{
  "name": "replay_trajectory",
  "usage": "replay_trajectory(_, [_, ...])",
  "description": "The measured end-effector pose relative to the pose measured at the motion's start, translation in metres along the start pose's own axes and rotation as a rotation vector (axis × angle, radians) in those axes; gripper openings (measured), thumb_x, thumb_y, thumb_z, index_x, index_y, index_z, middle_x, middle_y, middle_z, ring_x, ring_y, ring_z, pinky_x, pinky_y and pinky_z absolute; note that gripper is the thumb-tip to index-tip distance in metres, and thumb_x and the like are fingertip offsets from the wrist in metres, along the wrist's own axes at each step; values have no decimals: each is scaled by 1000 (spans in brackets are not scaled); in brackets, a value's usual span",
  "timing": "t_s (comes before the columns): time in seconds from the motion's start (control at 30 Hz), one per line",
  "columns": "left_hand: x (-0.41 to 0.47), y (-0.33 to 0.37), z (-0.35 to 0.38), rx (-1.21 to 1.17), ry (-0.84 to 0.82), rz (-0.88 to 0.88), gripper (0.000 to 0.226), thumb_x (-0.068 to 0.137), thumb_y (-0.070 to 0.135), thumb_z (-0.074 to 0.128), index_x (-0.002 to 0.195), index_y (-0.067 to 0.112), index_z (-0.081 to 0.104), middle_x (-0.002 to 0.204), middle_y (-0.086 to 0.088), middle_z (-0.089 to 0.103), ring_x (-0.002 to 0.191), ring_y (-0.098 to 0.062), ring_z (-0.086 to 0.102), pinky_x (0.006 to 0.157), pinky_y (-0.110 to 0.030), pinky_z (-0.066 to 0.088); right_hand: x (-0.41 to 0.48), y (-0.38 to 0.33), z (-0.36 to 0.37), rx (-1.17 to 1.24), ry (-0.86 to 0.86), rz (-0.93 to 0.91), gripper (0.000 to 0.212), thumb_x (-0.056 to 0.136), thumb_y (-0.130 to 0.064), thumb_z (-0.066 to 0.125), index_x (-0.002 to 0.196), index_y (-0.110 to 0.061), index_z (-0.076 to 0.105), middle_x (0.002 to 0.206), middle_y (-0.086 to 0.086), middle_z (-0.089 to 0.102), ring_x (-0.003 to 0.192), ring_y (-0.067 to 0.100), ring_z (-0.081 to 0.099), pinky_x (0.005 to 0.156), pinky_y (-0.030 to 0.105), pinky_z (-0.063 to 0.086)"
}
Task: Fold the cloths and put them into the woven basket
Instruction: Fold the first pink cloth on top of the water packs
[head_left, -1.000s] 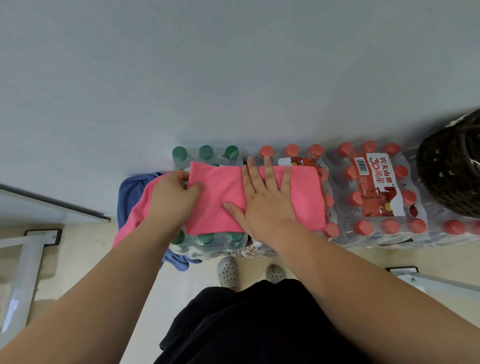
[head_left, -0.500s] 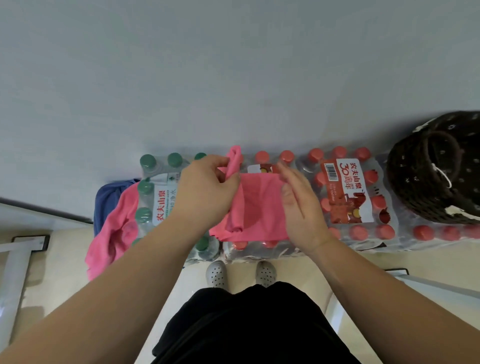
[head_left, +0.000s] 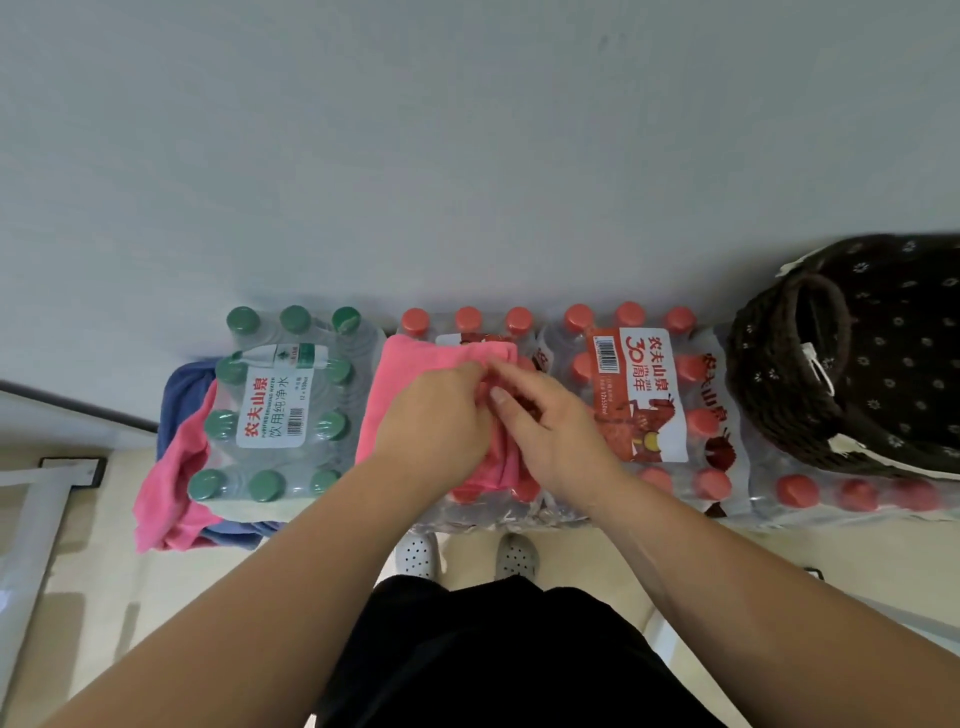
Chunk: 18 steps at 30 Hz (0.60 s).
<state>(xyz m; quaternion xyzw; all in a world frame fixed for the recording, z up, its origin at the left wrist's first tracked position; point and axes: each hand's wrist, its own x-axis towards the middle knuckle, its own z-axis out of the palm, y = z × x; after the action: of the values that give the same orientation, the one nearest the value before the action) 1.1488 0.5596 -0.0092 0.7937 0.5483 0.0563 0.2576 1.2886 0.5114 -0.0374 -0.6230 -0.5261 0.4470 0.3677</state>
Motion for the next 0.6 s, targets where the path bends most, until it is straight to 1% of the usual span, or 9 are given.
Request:
replay_trajectory(0.07, [-5,-10,0,51,189,37,31,92,24,47,114,19,69,94,-7,71,83,-31,65,71,-40,52,3,-1,-1,-80,-17,26,41,98,-27,60,139,-21,56,130,-8,55,122,4,50,112,31,39])
replay_trajectory(0.13, [-7,-21,3,165,324,54,45,87,36,43,120,16,67,115,-11,66,101,-38,60,83,-46,51,6,-2,-2,-150,-49,39,48,96,-33,62,142,-20,53,135,-4,53,124,7,49,111,29,39])
replay_trajectory(0.17, [-7,-26,4,218,277,32,58,86,43,38,132,16,59,134,-13,58,119,-39,53,97,-52,45,7,-3,-3,-188,-69,33,53,95,-37,64,143,-19,51,138,-3,52,125,8,48,110,27,38])
replay_trajectory(0.23, [-7,-32,12,271,68,-23,80,86,57,23,154,16,28,163,-10,22,149,-34,18,118,-58,17,9,-2,-5,-294,-100,-12,61,92,-43,65,145,-18,49,139,-2,49,126,10,46,109,26,36])
replay_trajectory(0.3, [-8,-39,25,307,-31,-35,88,87,66,9,159,16,5,167,-5,-5,153,-28,-10,121,-58,1,9,4,-6,-453,-77,-82,62,89,-48,65,142,-19,52,133,-4,49,123,13,47,107,32,40])
replay_trajectory(0.4, [-11,-42,39,344,-29,-52,94,87,74,6,158,13,-5,165,-7,-19,150,-27,-22,120,-59,-4,9,10,-14,-693,5,-178,59,84,-61,60,131,-25,62,125,-2,47,115,18,45,101,41,44])
replay_trajectory(0.47, [-10,-41,40,357,-32,-61,98,85,77,8,157,12,-8,163,-9,-23,149,-29,-25,120,-60,-6,10,8,-19,-804,18,-276,65,85,-68,50,135,-27,58,136,2,44,124,24,42,106,44,39])
replay_trajectory(0.53, [-8,-40,41,380,-34,-61,104,83,79,13,157,10,-11,162,-11,-27,148,-30,-27,119,-61,-6,14,3,-18,-917,-101,-377,77,90,-71,35,152,-25,36,159,6,24,146,29,22,119,46,21])
replay_trajectory(0.6, [-6,-40,41,396,-46,-63,112,77,84,15,156,9,-15,160,-12,-32,147,-31,-30,119,-61,-7,21,3,-14,-1056,-292,-395,89,90,-76,17,160,-21,6,167,3,-6,153,25,-11,123,51,-1])
